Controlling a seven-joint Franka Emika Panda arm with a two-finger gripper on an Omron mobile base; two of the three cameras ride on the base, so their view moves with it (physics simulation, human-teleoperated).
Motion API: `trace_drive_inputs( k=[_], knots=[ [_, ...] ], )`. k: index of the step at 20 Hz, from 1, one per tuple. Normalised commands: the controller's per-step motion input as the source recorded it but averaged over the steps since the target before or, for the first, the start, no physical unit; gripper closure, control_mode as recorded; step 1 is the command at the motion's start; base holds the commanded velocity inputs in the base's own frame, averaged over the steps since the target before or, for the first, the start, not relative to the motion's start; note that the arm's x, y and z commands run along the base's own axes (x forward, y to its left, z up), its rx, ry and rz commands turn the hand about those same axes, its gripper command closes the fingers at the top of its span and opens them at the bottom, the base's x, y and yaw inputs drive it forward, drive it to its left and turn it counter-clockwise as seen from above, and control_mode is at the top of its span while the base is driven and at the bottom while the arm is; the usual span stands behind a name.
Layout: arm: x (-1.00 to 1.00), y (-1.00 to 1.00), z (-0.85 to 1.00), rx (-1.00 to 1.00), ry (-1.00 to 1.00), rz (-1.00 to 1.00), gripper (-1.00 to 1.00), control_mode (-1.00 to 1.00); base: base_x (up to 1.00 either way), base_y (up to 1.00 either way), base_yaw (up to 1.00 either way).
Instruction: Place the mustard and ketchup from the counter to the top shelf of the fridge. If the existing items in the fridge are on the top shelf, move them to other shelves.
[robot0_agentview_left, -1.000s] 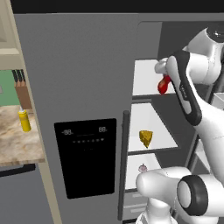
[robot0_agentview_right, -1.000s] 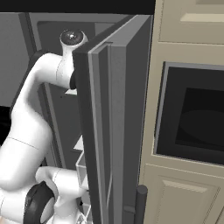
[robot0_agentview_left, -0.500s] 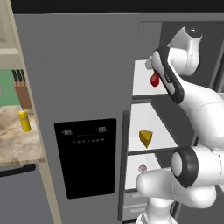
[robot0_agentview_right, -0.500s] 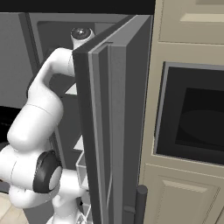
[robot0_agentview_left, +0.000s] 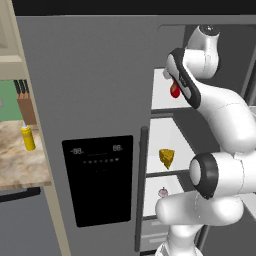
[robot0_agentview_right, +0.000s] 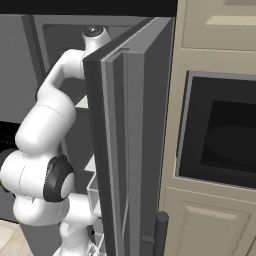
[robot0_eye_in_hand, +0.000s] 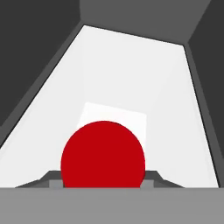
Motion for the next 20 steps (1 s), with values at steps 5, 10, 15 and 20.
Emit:
trace_drive_inputs(
  k=[5,10,15,20],
  knots=[
    [0.12,-0.02,-0.49,-0.02,-0.01,0.02,1.0,-1.0,0.0,0.0,0.0],
    [0.03,0.0,-0.04,0.0,-0.04,0.0,-1.0,-1.0,0.0,0.0,0.0],
    [0.0,-0.02,0.0,0.0,-0.15,0.0,-1.0,-1.0,0.0,0.0,0.0],
    [0.0,0.0,0.0,0.0,-0.22,0.0,-1.0,-1.0,0.0,0.0,0.0]
  ],
)
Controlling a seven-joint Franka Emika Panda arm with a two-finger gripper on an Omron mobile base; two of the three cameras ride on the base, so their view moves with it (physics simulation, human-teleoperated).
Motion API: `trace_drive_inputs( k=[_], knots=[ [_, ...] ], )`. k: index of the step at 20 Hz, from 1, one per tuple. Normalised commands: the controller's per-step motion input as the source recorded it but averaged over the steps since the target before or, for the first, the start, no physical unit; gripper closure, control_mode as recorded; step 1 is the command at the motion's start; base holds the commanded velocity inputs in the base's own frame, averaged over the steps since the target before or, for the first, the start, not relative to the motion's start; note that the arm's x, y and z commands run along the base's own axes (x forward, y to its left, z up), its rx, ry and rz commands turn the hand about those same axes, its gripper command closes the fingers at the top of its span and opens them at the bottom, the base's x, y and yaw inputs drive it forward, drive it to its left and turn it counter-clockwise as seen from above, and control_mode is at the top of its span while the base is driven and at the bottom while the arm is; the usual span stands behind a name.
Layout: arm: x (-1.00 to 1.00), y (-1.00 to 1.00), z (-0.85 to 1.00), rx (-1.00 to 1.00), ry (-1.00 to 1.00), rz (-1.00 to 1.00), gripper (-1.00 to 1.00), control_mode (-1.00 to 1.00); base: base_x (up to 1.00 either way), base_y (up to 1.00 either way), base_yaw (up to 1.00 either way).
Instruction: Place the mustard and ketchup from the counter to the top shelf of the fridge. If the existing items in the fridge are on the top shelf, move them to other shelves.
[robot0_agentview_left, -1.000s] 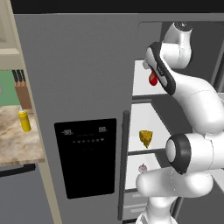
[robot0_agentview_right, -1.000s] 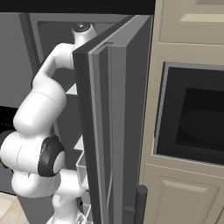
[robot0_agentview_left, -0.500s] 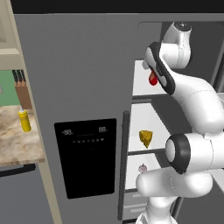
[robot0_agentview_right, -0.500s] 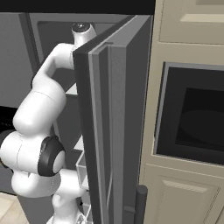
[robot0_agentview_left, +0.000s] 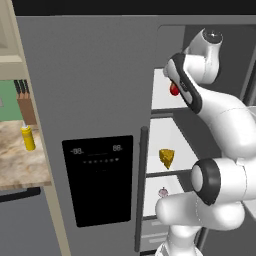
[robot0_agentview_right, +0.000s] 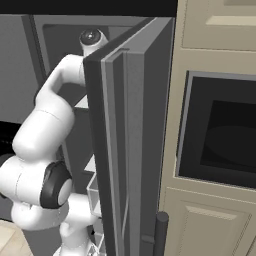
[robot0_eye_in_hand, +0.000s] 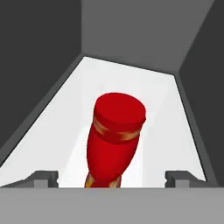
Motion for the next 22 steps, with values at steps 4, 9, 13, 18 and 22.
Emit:
trace_drive_inputs(
  k=[4,9,13,18,22],
  knots=[
    [0.0,0.0,0.0,0.0,-0.26,0.0,-1.0,-1.0,0.0,0.0,0.0],
    [-0.36,-0.01,0.08,0.03,-0.25,-0.02,-1.0,-1.0,0.0,0.0,0.0],
    [-1.0,-0.04,0.41,0.06,-0.37,-0.05,-1.0,-1.0,0.0,0.0,0.0],
    [-1.0,0.0,0.66,0.02,-0.17,-0.04,-1.0,-1.0,0.0,0.0,0.0],
    [-1.0,0.0,0.28,0.0,0.01,0.0,-1.0,-1.0,0.0,0.0,0.0]
  ],
)
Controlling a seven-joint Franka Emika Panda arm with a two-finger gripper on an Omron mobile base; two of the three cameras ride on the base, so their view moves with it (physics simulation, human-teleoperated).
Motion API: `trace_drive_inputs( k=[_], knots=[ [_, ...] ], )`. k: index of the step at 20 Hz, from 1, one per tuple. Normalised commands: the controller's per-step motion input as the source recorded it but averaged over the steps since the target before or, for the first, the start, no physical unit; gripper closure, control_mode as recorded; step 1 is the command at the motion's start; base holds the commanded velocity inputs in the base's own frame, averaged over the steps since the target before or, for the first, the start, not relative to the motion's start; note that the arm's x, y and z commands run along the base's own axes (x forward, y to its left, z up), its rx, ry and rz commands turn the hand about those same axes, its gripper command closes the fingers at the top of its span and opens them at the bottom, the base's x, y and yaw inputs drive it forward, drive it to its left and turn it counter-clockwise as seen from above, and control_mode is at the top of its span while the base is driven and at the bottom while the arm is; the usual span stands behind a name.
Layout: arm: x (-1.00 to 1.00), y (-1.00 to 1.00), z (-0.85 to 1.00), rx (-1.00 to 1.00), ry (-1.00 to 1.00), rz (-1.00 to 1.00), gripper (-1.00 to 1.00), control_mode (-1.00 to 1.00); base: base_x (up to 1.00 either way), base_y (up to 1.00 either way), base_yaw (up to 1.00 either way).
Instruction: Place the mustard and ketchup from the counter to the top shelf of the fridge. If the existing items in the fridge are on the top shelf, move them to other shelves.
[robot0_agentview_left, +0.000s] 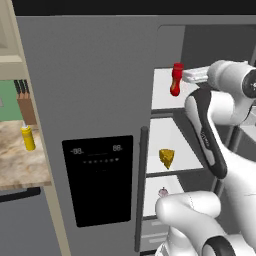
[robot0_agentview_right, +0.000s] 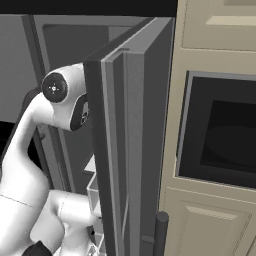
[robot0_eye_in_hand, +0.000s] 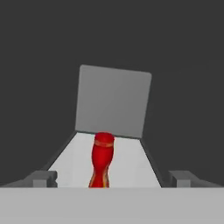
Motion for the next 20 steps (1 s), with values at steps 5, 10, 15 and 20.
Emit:
trace_drive_inputs(
  k=[5,10,15,20],
  knots=[
    [-1.0,0.04,0.05,-0.02,0.15,0.0,-1.0,-1.0,0.0,0.0,0.0],
    [-1.0,0.42,-0.07,-0.12,0.29,0.0,-1.0,-1.0,0.0,0.0,0.0],
    [-0.81,0.61,-0.06,-0.19,0.29,0.11,-1.0,-1.0,0.0,0.0,0.0],
    [-0.72,0.08,-0.01,-0.01,-0.01,0.18,-1.0,-1.0,0.0,0.0,0.0]
  ],
)
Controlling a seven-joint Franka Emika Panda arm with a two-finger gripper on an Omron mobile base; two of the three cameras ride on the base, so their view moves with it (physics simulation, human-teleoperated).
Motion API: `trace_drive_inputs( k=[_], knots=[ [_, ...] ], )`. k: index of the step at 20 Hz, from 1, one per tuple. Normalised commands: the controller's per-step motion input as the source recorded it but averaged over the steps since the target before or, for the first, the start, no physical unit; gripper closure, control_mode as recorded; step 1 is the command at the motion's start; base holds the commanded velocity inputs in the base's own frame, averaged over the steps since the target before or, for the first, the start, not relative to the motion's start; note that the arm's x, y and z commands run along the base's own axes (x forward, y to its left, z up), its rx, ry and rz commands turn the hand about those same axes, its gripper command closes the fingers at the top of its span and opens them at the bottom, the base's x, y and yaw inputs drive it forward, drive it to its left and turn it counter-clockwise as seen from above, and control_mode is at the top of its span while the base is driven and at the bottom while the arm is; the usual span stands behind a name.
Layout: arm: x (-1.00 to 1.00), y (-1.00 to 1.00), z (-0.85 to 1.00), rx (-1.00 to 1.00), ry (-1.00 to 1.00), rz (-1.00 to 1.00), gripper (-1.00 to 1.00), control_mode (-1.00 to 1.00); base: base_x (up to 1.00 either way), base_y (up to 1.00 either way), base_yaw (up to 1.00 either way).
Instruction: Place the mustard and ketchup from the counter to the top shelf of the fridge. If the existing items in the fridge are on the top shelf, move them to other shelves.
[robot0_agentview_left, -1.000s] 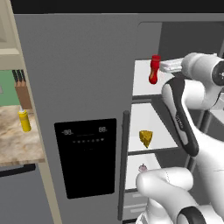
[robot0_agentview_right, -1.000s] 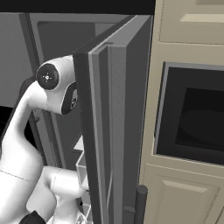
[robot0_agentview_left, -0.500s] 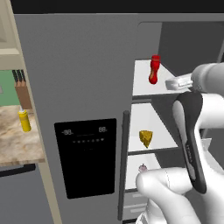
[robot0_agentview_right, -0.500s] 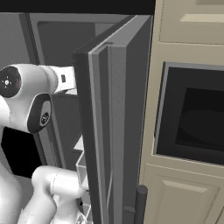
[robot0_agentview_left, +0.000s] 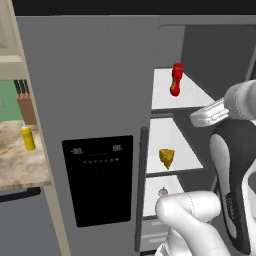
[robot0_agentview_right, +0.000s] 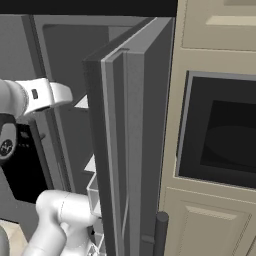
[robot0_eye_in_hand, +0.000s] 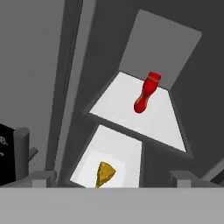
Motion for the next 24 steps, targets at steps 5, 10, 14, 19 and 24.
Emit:
trace_drive_inputs(
  k=[5,10,14,19,24],
  knots=[
    [-0.2,0.0,-0.03,0.0,0.0,0.05,-1.0,1.0,-0.8,0.33,0.27],
    [0.0,0.0,0.0,0.0,0.0,0.0,-1.0,1.0,-0.36,1.0,0.16],
    [0.0,0.0,0.0,0.0,0.0,0.0,-1.0,1.0,0.04,1.0,0.02],
    [0.0,0.0,0.0,0.0,0.0,0.0,-1.0,1.0,0.4,1.0,-0.01],
    [0.0,0.0,0.0,0.0,0.0,0.0,-1.0,1.0,0.58,0.65,-0.07]
  ],
)
